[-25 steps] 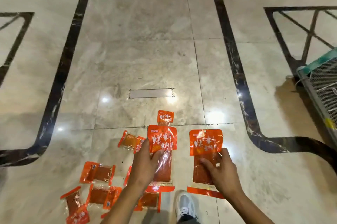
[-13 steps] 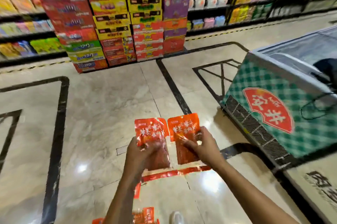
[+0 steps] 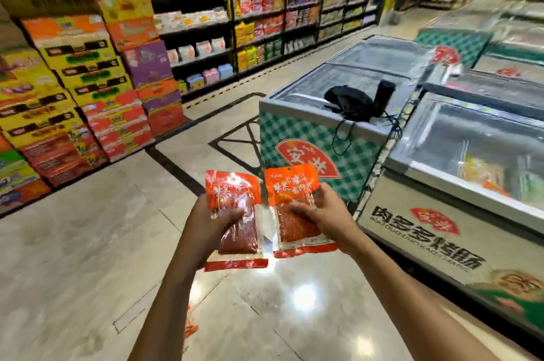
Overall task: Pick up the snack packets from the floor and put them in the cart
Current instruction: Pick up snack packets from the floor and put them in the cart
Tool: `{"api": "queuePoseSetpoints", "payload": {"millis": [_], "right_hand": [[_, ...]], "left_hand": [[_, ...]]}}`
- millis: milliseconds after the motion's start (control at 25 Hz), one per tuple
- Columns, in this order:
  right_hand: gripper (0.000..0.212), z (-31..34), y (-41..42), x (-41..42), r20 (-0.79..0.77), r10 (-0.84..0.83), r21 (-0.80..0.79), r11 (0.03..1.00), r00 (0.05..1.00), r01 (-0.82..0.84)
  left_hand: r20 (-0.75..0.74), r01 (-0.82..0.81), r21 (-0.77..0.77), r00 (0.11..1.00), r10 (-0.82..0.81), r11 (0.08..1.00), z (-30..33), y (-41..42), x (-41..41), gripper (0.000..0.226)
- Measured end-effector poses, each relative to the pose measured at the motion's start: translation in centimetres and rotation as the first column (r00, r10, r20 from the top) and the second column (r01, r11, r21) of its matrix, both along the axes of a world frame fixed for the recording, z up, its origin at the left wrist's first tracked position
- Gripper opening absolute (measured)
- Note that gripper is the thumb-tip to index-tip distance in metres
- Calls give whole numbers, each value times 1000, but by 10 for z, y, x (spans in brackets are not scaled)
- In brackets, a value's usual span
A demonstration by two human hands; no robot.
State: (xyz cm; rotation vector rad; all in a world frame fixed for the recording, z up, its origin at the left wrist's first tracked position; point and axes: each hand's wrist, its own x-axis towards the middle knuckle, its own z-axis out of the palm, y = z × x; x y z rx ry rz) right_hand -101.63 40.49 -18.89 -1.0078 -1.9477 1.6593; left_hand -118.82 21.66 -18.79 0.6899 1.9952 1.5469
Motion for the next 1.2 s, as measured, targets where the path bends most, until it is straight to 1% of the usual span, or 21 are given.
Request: {"api": "queuePoseSetpoints", "payload": {"millis": [80,120,240,360,480,600,680,760,840,920,1040,1160,1200], "right_hand": [[48,4,19,59,-29,-100,-30,995,995,99],[47,7,28,88,-31,-148,-37,988,988,147],[47,12,58,190,-40,-303,-52,952,952,300],[42,21,92,301,-55,-433,-27,902,900,432],[50,22,118,395,-48,-519,-30,855,853,519],[47,16,140,488,-45,-647,-29,763,761,646],[36,12,151,543,-45,-701,-22,713,711,701],[32,5,161,588,-47,-752,-38,659,658,751],[41,-6,174,628,-42,-800,-73,600,599,797],[48,-16,189,669,-39,-852,-57,523,522,850],[52,-26,210,725,-10,-903,-29,429,429,903],[53,-31,220,775,12,-918,4,396,396,918],[52,-34,223,795,12,-928,4,373,373,928]], "left_hand": [[-27,64,-8,998,-65,998,4,39,36,59],[-22,93,-5,995,-94,996,2,58,53,64],[2,215,-10,977,-215,977,3,122,130,51],[45,338,34,940,-339,941,1,190,221,36],[77,447,81,888,-452,891,-1,245,307,26],[99,547,104,826,-556,831,-6,298,395,20],[108,621,104,769,-630,777,-9,329,449,26],[130,686,97,710,-692,721,-13,357,496,34],[140,742,84,652,-745,665,-19,384,539,27],[119,796,78,590,-798,600,-27,416,581,19],[145,846,88,511,-847,526,-35,462,643,23],[201,879,107,438,-876,464,-46,499,705,27],[207,901,111,391,-897,419,-50,512,730,29]]}}
